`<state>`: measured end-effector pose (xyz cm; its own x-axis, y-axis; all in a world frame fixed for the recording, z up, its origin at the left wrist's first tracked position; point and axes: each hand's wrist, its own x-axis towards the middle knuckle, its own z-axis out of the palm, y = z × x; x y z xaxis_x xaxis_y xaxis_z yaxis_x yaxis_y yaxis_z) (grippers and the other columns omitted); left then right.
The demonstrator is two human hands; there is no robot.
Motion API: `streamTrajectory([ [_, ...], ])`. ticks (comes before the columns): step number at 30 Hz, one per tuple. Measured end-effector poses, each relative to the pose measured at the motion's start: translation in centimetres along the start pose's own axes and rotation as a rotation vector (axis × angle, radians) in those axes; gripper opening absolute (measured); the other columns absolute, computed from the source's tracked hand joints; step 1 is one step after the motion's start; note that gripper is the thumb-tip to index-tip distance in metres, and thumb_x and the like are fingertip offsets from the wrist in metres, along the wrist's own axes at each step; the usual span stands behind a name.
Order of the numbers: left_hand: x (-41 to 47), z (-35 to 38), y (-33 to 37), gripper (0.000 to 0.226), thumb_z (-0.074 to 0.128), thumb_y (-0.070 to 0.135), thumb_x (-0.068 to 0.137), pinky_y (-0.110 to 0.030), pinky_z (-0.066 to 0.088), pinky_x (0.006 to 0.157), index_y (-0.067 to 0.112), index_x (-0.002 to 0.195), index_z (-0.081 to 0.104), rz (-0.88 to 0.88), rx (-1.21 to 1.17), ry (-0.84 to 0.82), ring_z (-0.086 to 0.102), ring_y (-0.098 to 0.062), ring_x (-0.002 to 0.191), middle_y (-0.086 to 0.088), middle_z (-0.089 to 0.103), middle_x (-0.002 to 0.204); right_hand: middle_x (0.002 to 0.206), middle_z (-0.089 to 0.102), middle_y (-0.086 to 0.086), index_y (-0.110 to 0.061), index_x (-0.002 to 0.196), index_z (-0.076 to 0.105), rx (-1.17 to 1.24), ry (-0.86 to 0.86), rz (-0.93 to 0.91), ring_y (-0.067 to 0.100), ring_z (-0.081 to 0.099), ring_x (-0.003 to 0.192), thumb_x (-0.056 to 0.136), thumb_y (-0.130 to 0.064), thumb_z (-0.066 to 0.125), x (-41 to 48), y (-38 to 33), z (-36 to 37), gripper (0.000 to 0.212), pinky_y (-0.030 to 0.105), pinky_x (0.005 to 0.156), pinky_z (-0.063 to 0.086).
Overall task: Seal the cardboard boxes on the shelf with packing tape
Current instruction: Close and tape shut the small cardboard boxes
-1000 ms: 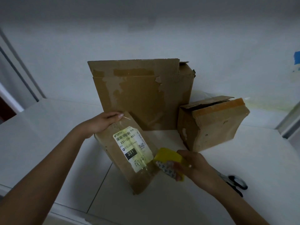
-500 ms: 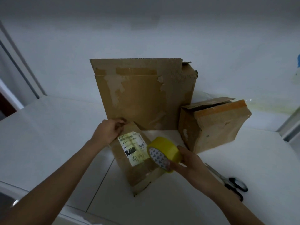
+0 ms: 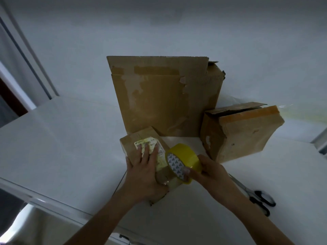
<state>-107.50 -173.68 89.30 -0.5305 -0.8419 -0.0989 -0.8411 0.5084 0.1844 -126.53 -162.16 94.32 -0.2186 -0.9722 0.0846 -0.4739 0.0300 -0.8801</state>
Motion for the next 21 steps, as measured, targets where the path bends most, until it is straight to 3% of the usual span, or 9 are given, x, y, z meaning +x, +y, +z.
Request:
streamTrajectory([
  [4, 0.0, 0.1, -0.2, 0.133, 0.032, 0.089, 0.047, -0.060, -0.013, 0.118, 0.029, 0.153, -0.022, 0.031, 0.035, 0.080, -0.016, -0.029, 0.152, -0.007, -0.008, 0.167, 0.053, 0.045, -0.004, -0.018, 0.068, 0.055, -0.129, 0.022, 0.071, 0.004, 0.039, 0.048, 0.063, -0.075, 0.057, -0.5, -1.2, 0.1, 0.057, 0.021, 0.049, 0.030],
  [8, 0.1, -0.1, -0.4, 0.130, 0.040, 0.090, 0.053, -0.057, -0.006, 0.120, 0.033, 0.152, -0.023, 0.067, 0.037, 0.040, -0.015, -0.031, 0.152, -0.009, -0.009, 0.166, 0.047, 0.040, -0.006, -0.018, 0.055, 0.045, -0.320, 0.024, 0.205, 0.005, 0.041, 0.044, 0.058, -0.082, 0.049, -1.4, -2.1, -0.7, 0.063, 0.019, 0.045, 0.026],
  [11, 0.2, 0.1, -0.3, 0.128, 0.051, 0.088, 0.060, -0.056, -0.005, 0.121, 0.035, 0.153, -0.019, 0.086, 0.071, 0.046, -0.012, -0.032, 0.152, -0.009, -0.008, 0.166, 0.052, 0.039, -0.002, -0.018, 0.057, 0.044, -0.438, -0.030, 0.241, 0.007, 0.041, 0.048, 0.070, -0.076, 0.057, -2.2, -2.0, -0.9, 0.061, 0.022, 0.047, 0.025],
  [16, 0.4, 0.2, -0.2, 0.128, 0.039, 0.094, 0.053, -0.057, -0.003, 0.121, 0.037, 0.152, -0.020, 0.080, 0.113, 0.045, -0.013, -0.031, 0.152, -0.007, -0.007, 0.166, 0.053, 0.042, -0.001, -0.017, 0.061, 0.048, -0.457, -0.097, 0.297, 0.009, 0.045, 0.049, 0.055, -0.087, 0.041, -2.4, -2.9, -0.5, 0.070, 0.023, 0.048, 0.029],
  [21, 0.5, 0.3, -0.1, 0.124, 0.040, 0.095, 0.059, -0.057, 0.002, 0.120, 0.037, 0.154, -0.016, 0.061, 0.138, 0.070, -0.007, -0.032, 0.153, -0.008, -0.003, 0.167, 0.031, 0.043, -0.012, -0.021, 0.054, 0.046, -0.438, -0.153, 0.507, -0.001, 0.049, 0.037, 0.076, -0.071, 0.060, -2.7, -1.8, -0.5, 0.057, 0.010, 0.038, 0.030],
])
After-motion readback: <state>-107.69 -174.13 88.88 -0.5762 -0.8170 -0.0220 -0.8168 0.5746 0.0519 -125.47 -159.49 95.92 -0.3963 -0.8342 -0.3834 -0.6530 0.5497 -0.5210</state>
